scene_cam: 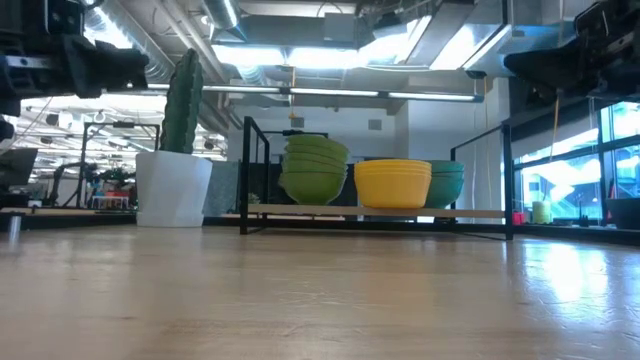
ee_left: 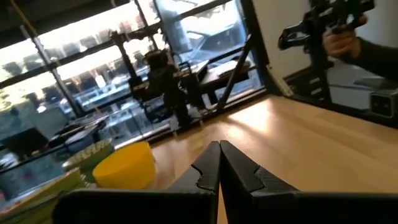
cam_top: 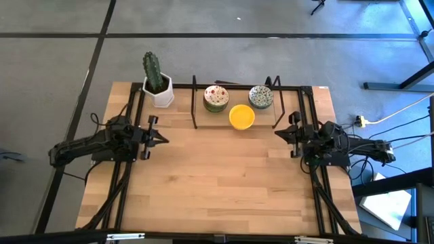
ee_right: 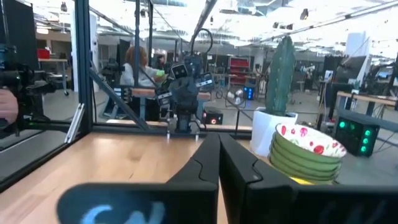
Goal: Pick & Place Mini bowls
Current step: Return to Home Position
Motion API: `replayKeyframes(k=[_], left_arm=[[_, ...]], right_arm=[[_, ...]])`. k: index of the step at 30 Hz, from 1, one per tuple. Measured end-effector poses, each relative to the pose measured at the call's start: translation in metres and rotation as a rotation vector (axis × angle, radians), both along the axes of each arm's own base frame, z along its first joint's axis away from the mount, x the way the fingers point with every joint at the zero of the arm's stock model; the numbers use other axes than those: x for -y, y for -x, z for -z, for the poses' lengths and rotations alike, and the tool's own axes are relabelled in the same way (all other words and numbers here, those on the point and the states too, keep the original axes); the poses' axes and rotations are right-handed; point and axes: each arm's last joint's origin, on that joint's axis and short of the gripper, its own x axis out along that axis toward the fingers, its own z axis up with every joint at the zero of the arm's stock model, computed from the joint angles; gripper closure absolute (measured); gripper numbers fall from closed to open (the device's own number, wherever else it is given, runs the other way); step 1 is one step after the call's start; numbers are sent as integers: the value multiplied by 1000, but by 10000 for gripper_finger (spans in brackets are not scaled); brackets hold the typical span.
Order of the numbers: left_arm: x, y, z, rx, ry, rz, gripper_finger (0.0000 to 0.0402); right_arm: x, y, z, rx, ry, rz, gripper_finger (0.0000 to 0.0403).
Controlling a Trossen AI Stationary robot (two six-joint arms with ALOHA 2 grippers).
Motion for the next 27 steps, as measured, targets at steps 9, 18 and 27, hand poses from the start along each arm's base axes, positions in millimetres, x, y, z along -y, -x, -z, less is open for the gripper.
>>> replayKeyframes(k=[9, 18, 27], left_arm=[[1, -2, 2, -12, -14, -131, 400], [3, -6, 6, -70, 26, -94, 399], [3, -6, 6, -91, 167, -87, 398]], right_arm=[[0, -1, 4, -39, -14, -10, 400], [0, -1, 5, -49, 9, -7, 396], [0, -1, 5, -47, -33, -13, 380]])
